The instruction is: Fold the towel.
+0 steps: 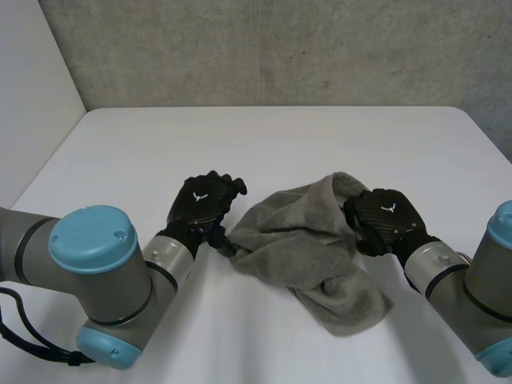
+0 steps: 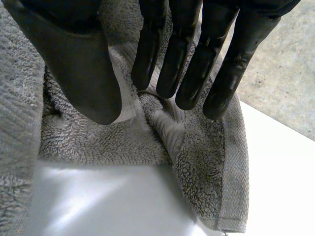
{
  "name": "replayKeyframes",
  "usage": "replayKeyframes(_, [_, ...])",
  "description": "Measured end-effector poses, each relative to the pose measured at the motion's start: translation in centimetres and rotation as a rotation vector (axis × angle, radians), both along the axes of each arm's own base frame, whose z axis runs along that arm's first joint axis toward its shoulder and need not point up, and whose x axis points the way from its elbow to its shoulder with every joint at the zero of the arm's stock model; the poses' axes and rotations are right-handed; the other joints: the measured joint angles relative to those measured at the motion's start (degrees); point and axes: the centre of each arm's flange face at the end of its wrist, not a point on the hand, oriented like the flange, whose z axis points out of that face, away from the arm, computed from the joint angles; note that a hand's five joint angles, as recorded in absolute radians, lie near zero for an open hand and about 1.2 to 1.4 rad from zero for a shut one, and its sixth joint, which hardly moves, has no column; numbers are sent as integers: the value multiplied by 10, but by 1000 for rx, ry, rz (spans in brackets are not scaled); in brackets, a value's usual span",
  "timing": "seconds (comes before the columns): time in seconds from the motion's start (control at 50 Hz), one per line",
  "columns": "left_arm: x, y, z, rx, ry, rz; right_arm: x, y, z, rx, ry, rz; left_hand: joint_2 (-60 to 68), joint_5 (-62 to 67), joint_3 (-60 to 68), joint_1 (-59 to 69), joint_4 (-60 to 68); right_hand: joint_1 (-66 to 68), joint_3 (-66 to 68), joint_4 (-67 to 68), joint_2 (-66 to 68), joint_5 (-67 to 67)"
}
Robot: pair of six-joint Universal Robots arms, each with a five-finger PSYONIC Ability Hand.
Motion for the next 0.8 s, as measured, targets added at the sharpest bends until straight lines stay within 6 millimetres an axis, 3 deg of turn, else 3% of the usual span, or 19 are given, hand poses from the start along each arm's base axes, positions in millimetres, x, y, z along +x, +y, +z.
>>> replayKeyframes(0.08, [0,-8,-2,-3,47,-30,-1,-3,10,-17,-65,17,189,172,196,185,185,191,188,187,179,224])
replayKeyframes(0.2, [1,-15,-5,-4,90,-62,-2,-4,20,-32,-127,39,197,178,204,191,189,192,195,195,181,229])
replayKeyframes(0.34, [0,-16,-6,-3,94,-72,2,-1,22,-24,-146,102,160,147,169,154,150,190,194,192,179,228])
replayKeyframes(0.5, [-4,-13,-10,-9,61,-88,10,9,21,8,-158,217,29,10,37,26,18,188,181,180,175,221])
replayKeyframes(0.62, [-6,-9,-15,-15,17,-105,8,9,21,25,-164,201,-97,-127,-97,-105,-111,196,201,202,184,235])
replayKeyframes(0.68, [-8,-6,-18,-17,-8,-116,1,2,27,0,-189,134,-111,-139,-105,-112,-120,196,201,202,184,235])
replayKeyframes(0.8, [-11,-4,-23,-17,-51,-127,-33,-21,53,-114,-313,-74,-108,-136,-104,-111,-119,196,201,202,184,235])
